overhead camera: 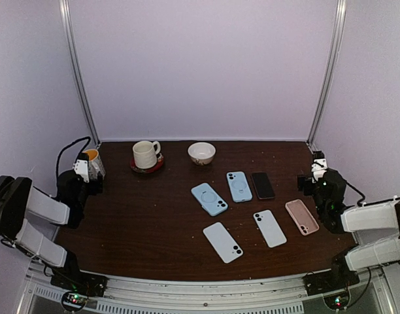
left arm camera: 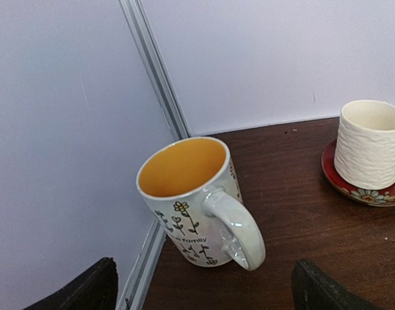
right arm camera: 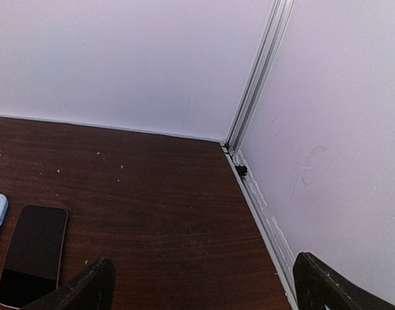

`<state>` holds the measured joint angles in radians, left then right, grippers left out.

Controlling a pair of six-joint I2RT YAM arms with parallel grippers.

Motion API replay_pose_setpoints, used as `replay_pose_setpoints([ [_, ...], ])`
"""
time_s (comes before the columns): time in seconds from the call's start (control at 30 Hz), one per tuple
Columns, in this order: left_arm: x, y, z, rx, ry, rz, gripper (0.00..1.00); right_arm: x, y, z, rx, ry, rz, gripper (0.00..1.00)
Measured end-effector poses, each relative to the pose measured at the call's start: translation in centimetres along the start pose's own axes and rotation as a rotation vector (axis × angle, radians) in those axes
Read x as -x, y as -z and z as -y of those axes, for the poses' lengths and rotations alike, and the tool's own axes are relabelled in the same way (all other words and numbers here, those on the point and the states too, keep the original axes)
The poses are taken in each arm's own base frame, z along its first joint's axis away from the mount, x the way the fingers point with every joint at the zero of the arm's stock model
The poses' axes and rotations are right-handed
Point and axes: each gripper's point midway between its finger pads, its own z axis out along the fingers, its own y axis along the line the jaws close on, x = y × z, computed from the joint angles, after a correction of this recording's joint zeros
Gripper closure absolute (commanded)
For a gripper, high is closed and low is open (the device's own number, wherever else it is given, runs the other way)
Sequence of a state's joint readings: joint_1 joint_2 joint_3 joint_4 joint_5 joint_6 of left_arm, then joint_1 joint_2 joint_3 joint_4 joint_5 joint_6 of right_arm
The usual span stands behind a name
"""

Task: Take the phone out of the phone case
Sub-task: Reset both arms

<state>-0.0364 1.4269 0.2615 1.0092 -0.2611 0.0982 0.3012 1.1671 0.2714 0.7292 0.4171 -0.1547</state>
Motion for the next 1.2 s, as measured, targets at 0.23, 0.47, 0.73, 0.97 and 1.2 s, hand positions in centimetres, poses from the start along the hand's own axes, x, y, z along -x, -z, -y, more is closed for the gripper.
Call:
replay_pose_setpoints([
  [0.23, 1.5, -0.7, -0.1, -0.021, 0.038, 0.037, 0.02, -0.9, -0.8, 1.9, -0.034, -0.100, 0.083, 0.00],
  [0.47, 1.5, -0.7, 0.1, -0.033, 0.044, 0.040, 0.02, -0.1, -1.2, 2.4, 0.008, -0.167, 0.154, 0.00],
  [0.73, 1.5, -0.7, 0.2, -0.035, 0.044, 0.040, 0.03, 1.2, -2.5, 2.4, 0.053, -0.197, 0.163, 0.00],
  [0.97, 1.5, -0.7, 0.2, -0.035, 0.045, 0.040, 0.02, 0.7, -2.6, 2.1, 0.063, -0.203, 0.139, 0.00],
  [1.2, 1.5, -0.7, 0.2, -0.035, 0.046, 0.040, 0.03, 0.6, -2.6, 2.1, 0.063, -0.203, 0.138, 0.00],
])
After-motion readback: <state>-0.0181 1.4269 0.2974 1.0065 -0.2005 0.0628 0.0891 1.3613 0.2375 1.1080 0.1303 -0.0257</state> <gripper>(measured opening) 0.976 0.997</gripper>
